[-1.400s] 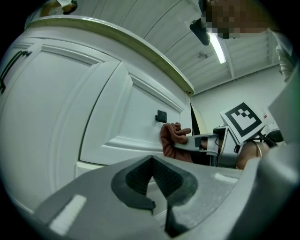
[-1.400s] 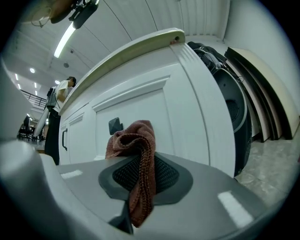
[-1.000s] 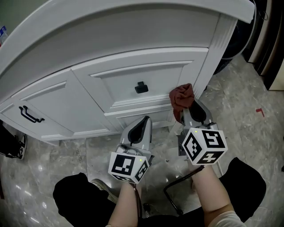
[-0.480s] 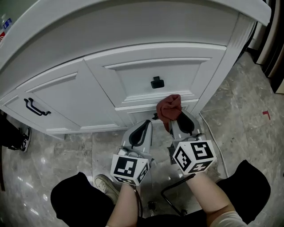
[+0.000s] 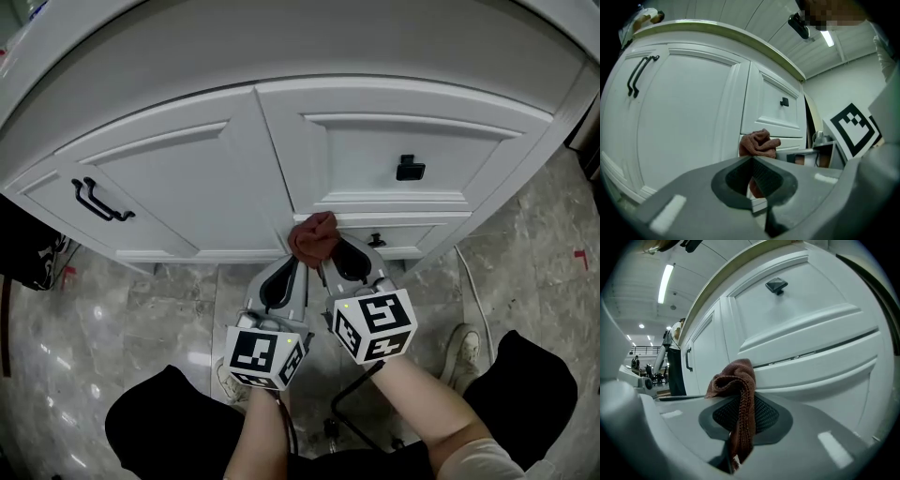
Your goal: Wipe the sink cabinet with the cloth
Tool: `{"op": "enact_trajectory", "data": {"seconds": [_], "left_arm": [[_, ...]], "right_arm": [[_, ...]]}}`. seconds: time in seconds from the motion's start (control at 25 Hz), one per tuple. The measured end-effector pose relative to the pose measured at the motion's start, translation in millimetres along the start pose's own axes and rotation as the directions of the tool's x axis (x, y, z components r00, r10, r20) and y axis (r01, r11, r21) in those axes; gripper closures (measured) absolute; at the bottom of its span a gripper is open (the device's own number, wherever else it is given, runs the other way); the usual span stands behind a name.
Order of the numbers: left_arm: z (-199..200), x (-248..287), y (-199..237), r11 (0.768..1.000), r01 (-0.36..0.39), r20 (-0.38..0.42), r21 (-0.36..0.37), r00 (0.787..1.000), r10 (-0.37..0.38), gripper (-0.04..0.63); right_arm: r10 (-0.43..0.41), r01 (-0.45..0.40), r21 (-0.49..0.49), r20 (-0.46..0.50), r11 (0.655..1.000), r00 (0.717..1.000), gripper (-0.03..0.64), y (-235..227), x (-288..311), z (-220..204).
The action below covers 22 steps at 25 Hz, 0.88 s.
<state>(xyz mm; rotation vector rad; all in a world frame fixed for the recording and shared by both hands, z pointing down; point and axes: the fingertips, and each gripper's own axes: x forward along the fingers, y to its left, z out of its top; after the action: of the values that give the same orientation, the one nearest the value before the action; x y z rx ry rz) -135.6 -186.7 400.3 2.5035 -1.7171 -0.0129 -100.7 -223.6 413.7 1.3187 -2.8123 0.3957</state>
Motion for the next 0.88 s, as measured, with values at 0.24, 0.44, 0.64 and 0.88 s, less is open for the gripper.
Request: {"op": "enact_trajectory", "data": {"seconds": [0.24, 0.44, 0.64, 0.88], "left_arm": [[14.7, -0.8, -1.8, 0.999, 0.025, 0.022, 0.034, 0.999, -0.025, 0.595], [18.8, 3.3, -13.0, 0.999, 0.042, 0.031, 0.029, 0.999, -0.043, 0.595], [19.3, 12.5, -32.3, 0.997, 0.072, 0.033, 0.036, 0.997, -0.073, 0.595], [19.9, 28.8, -60.0, 0.993, 0.115, 0.035, 0.037, 0.993, -0.117, 0.595]], "right_arm": [[-0.02, 0.02, -0.013, -0.007, 1.0, 1.0, 0.528, -7.5, -0.8, -0.9], [-0.075, 0.075, -0.022, -0.021, 0.997, 0.997, 0.529, -31.9, -15.5, 0.9], [-0.126, 0.126, 0.004, -0.015, 0.992, 0.992, 0.529, -58.8, -33.8, 4.9], [-0.198, 0.197, 0.055, 0.003, 0.979, 0.98, 0.528, -99.1, -62.5, 15.3]]}}
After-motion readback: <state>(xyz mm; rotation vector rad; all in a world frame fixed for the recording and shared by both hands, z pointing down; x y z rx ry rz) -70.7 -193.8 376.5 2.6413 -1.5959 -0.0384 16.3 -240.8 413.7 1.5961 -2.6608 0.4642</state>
